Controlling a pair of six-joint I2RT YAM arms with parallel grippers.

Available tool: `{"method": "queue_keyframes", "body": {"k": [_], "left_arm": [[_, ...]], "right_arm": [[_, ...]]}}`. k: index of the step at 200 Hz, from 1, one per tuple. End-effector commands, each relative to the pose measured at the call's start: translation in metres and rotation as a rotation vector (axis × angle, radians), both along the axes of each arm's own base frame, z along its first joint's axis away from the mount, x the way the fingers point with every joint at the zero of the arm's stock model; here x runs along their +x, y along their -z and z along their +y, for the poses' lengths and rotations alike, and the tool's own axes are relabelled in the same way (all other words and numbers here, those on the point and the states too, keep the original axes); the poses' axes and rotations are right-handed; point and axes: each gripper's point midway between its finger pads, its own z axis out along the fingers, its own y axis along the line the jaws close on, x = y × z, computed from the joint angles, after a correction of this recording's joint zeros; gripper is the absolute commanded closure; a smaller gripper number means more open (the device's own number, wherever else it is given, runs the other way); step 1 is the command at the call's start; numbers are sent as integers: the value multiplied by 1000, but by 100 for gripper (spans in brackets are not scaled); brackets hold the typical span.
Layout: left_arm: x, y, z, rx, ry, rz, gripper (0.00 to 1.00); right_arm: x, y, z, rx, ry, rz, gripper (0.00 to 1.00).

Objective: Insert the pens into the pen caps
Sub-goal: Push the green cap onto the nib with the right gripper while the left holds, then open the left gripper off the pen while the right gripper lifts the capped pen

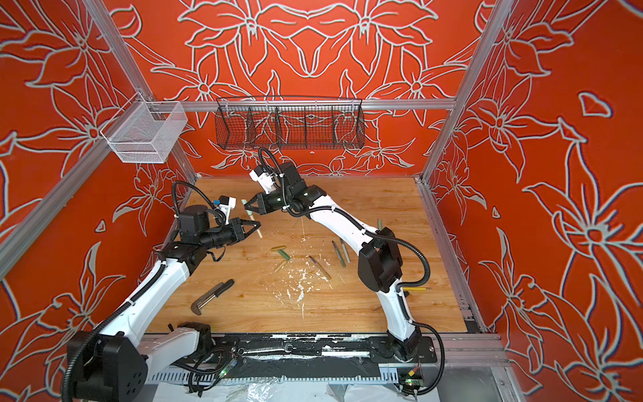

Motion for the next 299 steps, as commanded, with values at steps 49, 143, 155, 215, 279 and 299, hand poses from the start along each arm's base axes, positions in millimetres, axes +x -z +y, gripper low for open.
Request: {"method": "queue_keyframes", "body": {"k": [49, 143, 155, 215, 279, 299], "left_arm": [[32, -140, 49, 31, -169, -540, 100], [35, -130, 43, -28, -93, -456, 100], [30, -121, 42, -48, -92, -421, 100], [-29, -64, 27, -37, -21, -203, 20], [-63, -38, 31, -17, -80, -118, 3], [-63, -34, 31, -22, -75, -93, 3]], "right_arm": [[-78, 111, -23, -311, -166, 390, 100], [-39, 79, -28, -202, -65, 376, 100], [-17, 63, -31, -134, -21, 376, 100], [78, 49, -104, -34, 239, 412, 100], [84, 158, -273, -667, 465, 399, 100], [86, 176, -330, -802, 535, 395, 100]]}}
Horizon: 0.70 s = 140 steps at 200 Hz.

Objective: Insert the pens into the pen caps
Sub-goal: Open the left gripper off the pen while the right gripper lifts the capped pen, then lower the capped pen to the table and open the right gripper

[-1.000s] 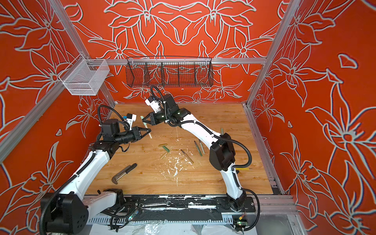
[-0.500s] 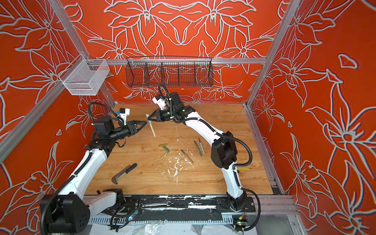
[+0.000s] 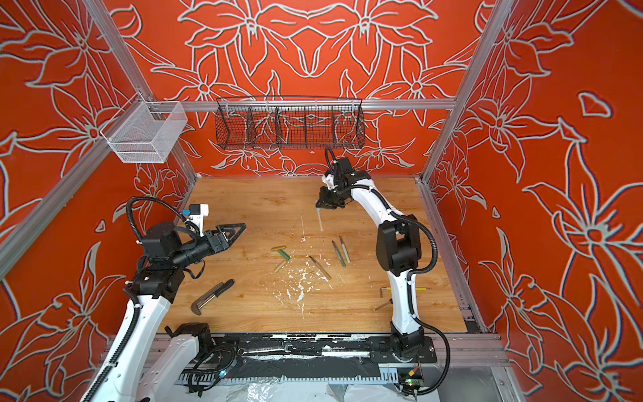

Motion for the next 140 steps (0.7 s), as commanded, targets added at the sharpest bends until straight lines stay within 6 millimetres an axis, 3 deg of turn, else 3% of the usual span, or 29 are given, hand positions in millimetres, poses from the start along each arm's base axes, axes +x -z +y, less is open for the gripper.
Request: {"method": "queue_keyframes", "body": {"k": [1, 27, 60, 83, 140], "left_arm": [[-3, 7, 0, 7, 3, 33, 3], [2, 10, 2, 9, -10, 53, 3], [13, 18, 8, 13, -44, 91, 3], [18, 20, 8, 6, -43, 113, 3], [23, 23, 14, 36, -80, 116, 3]], "right_arm": [[-23, 43, -82, -312, -6, 96, 100], [-28, 62, -136, -424, 57, 133, 100], [-32, 85, -182, -581, 122, 184, 100], [-32, 95, -198, -620, 152, 193, 100], [-28, 106, -205, -656, 144, 187, 76]]}}
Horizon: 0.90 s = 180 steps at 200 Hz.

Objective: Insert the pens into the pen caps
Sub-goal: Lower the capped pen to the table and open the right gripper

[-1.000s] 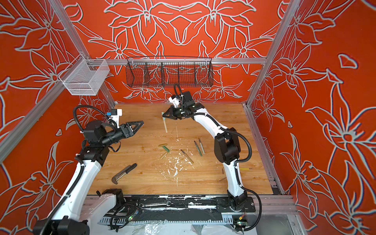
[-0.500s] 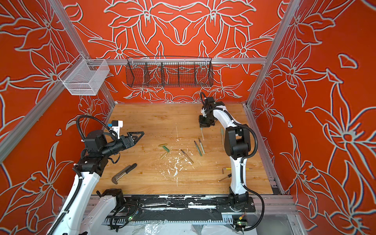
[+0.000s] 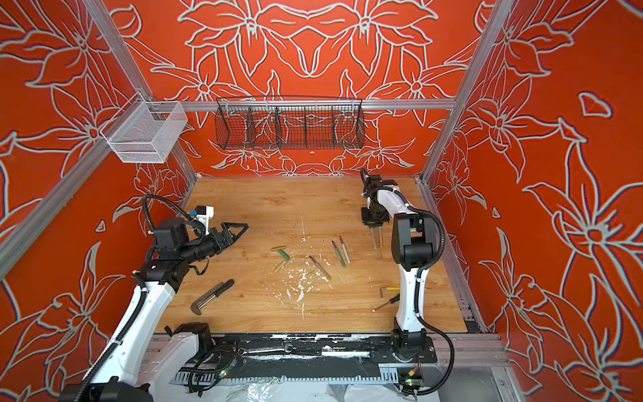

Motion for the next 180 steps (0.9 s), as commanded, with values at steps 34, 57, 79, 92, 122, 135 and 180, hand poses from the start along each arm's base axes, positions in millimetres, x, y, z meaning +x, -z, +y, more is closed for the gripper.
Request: {"method": "queue_keyframes", "body": {"k": [34, 57, 79, 92, 122, 135, 180], "left_arm": [[3, -6, 3, 24, -10, -7, 3], [3, 1, 2, 15, -8, 17, 3], [2, 11, 3, 13, -15, 44, 3], [1, 15, 3, 16, -16, 56, 3], [1, 22, 2, 16, -9, 82, 3], [1, 23, 1, 16, -4, 89, 3], [6, 19, 0, 23, 1, 86, 3]], "right_arm": [[-1, -9, -1, -17, -50, -11, 62], [-4, -30, 23, 78, -108, -51, 57], [-17, -43, 56, 195, -181, -51, 54], [-27, -43, 72, 231, -212, -30, 54], [-47, -32, 101, 226, -287, 19, 54], [-52, -26, 111, 223, -303, 30, 54], [-60, -7, 124, 206, -309, 63, 56]]}}
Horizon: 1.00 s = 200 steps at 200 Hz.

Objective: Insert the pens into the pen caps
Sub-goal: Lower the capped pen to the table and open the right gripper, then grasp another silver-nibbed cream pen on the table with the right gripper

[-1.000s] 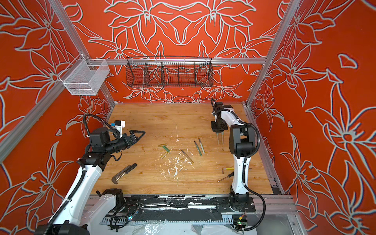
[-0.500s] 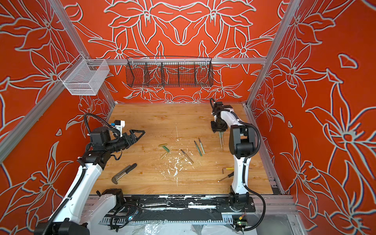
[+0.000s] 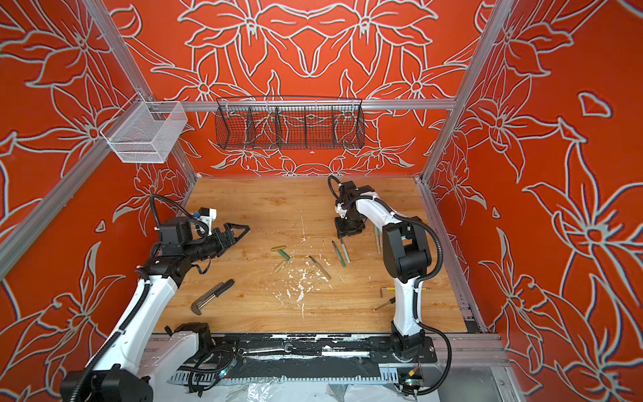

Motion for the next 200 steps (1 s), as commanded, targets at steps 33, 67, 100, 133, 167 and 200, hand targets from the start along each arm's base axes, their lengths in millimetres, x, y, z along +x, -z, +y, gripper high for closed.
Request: {"method": "queue_keyframes", "body": {"k": [33, 67, 100, 133, 167, 200], "left_arm": [[1, -7, -1, 16, 11, -11, 3], [0, -8, 0, 18, 0, -12, 3], [0, -8, 0, 20, -7, -14, 3], [0, -8, 0, 23, -8, -16, 3], [0, 0, -1, 37, -7, 2, 3], [-3, 12, -12, 70, 21, 28, 3]], "right_arm": [[-2, 25, -3, -55, -4, 48, 60], [-1, 37, -5, -83, -2, 65, 65], [-1, 44, -1, -90, -15, 81, 67], [0, 48, 0, -118, -22, 89, 75], [0, 56, 2, -140, 6, 129, 80], [-5, 61, 2, -173, 21, 168, 86]]}}
